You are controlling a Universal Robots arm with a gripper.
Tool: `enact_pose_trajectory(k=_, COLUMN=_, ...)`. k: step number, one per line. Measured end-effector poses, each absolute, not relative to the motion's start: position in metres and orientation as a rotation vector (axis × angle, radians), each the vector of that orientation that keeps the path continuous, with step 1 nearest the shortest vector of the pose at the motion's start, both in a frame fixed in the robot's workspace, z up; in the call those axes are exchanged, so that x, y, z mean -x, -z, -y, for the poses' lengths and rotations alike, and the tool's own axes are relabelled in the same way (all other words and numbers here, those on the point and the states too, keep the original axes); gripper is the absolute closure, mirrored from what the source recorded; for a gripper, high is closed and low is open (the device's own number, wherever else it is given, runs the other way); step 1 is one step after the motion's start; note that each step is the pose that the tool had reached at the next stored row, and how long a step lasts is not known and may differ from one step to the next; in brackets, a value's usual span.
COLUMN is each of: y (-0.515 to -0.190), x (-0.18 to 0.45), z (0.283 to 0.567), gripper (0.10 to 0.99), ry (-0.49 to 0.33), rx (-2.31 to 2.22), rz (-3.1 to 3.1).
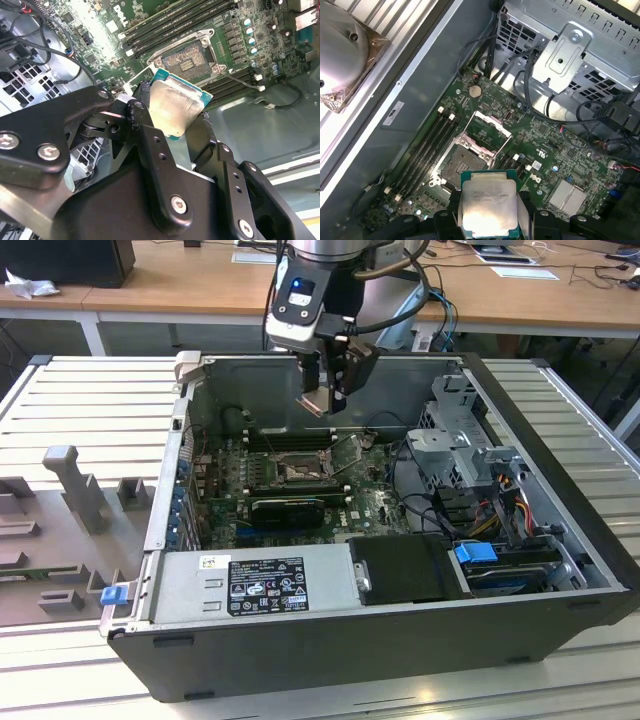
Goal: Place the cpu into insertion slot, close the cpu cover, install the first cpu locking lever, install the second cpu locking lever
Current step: 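Place the cpu into insertion slot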
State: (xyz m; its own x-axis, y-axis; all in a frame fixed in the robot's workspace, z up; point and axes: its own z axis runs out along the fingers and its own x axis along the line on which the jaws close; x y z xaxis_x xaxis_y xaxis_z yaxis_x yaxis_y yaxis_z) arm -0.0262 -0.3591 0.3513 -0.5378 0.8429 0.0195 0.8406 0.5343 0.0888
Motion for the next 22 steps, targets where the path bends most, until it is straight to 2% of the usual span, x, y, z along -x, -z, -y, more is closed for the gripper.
enact_pose_trajectory(k=22, y=-0.3513, x=0.0262, z=0.3591, gripper=0.561, ry=-0.134, rx=-1.610, rz=-2.660)
